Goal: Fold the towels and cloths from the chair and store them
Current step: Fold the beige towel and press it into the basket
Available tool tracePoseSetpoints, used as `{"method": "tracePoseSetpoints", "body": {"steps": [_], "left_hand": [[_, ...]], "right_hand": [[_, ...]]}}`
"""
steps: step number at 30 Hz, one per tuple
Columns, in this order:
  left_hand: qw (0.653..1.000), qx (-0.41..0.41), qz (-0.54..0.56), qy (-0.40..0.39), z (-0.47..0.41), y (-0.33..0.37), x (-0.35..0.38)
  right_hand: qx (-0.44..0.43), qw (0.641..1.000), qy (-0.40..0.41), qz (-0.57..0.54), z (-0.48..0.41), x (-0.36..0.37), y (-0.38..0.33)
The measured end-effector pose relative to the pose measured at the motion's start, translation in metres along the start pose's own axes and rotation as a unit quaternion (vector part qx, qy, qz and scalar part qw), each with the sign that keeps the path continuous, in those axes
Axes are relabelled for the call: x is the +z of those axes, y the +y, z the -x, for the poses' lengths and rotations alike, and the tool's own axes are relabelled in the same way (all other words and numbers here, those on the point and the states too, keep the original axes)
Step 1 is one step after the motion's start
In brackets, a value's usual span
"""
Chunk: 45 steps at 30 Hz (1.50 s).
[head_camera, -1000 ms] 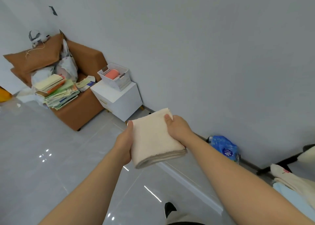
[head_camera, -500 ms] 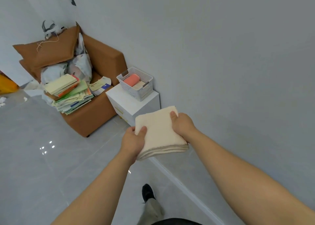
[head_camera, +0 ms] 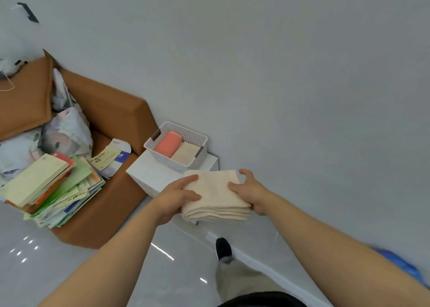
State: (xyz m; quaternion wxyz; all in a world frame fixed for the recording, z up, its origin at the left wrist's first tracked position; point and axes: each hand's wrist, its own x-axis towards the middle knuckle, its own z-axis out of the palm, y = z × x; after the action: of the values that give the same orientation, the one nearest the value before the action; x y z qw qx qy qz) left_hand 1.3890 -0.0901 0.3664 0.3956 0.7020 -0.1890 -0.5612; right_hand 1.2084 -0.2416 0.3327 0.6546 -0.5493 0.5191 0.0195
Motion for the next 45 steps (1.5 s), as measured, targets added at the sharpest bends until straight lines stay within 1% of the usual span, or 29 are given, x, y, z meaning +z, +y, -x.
{"method": "tracePoseSetpoints", "body": {"steps": [2,4,6,9,12,14,16,18,20,23,26,28,30,32,35,38,42,45], "left_hand": [[1.000,-0.013,-0.018,-0.011,-0.039,0.015,-0.033],[0.999,-0.029,-0.036,0.001,-0.080,0.027,-0.067],[0.997,-0.056,-0.051,0.017,-0.116,0.040,-0.099],[0.991,-0.111,-0.077,0.019,-0.155,0.068,-0.145],[0.987,-0.129,-0.090,0.017,-0.189,0.099,-0.188],[0.986,-0.135,-0.094,0.017,-0.212,0.115,-0.212],[0.983,-0.143,-0.112,0.001,-0.237,0.128,-0.234],[0.977,-0.144,-0.155,-0.030,-0.271,0.135,-0.254],[0.966,-0.144,-0.202,-0.074,-0.310,0.133,-0.272],[0.939,-0.127,-0.288,-0.138,-0.374,0.118,-0.289],[0.901,-0.061,-0.389,-0.184,-0.423,0.092,-0.295],[0.873,-0.004,-0.444,-0.203,-0.451,0.072,-0.293],[0.846,0.020,-0.489,-0.213,-0.472,0.050,-0.293],[0.825,0.025,-0.520,-0.221,-0.487,0.035,-0.294],[0.805,0.043,-0.548,-0.224,-0.499,0.021,-0.294],[0.797,0.052,-0.560,-0.223,-0.505,0.008,-0.293],[0.797,0.044,-0.567,-0.202,-0.510,-0.005,-0.294],[0.797,0.048,-0.573,-0.185,-0.512,-0.007,-0.294]], "right_hand": [[-0.005,0.999,-0.032,0.005,-0.034,0.010,-0.020],[-0.001,0.998,-0.056,-0.006,-0.074,0.022,-0.040],[0.021,0.996,-0.084,-0.010,-0.112,0.031,-0.062],[0.065,0.990,-0.126,-0.016,-0.157,0.047,-0.102],[0.107,0.981,-0.159,-0.042,-0.190,0.063,-0.145],[0.122,0.978,-0.160,-0.053,-0.205,0.073,-0.170],[0.132,0.980,-0.140,-0.048,-0.224,0.083,-0.190],[0.139,0.985,-0.104,-0.024,-0.247,0.097,-0.204],[0.144,0.986,-0.076,0.023,-0.275,0.115,-0.212],[0.149,0.982,-0.037,0.112,-0.321,0.143,-0.214],[0.142,0.957,0.009,0.252,-0.365,0.171,-0.202],[0.164,0.939,0.040,0.300,-0.389,0.187,-0.192],[0.185,0.930,0.075,0.309,-0.407,0.204,-0.182],[0.195,0.924,0.118,0.308,-0.423,0.216,-0.173],[0.224,0.906,0.150,0.325,-0.441,0.227,-0.159],[0.242,0.893,0.163,0.342,-0.455,0.233,-0.147],[0.219,0.882,0.173,0.381,-0.466,0.247,-0.137],[0.224,0.876,0.181,0.387,-0.473,0.251,-0.133]]}}
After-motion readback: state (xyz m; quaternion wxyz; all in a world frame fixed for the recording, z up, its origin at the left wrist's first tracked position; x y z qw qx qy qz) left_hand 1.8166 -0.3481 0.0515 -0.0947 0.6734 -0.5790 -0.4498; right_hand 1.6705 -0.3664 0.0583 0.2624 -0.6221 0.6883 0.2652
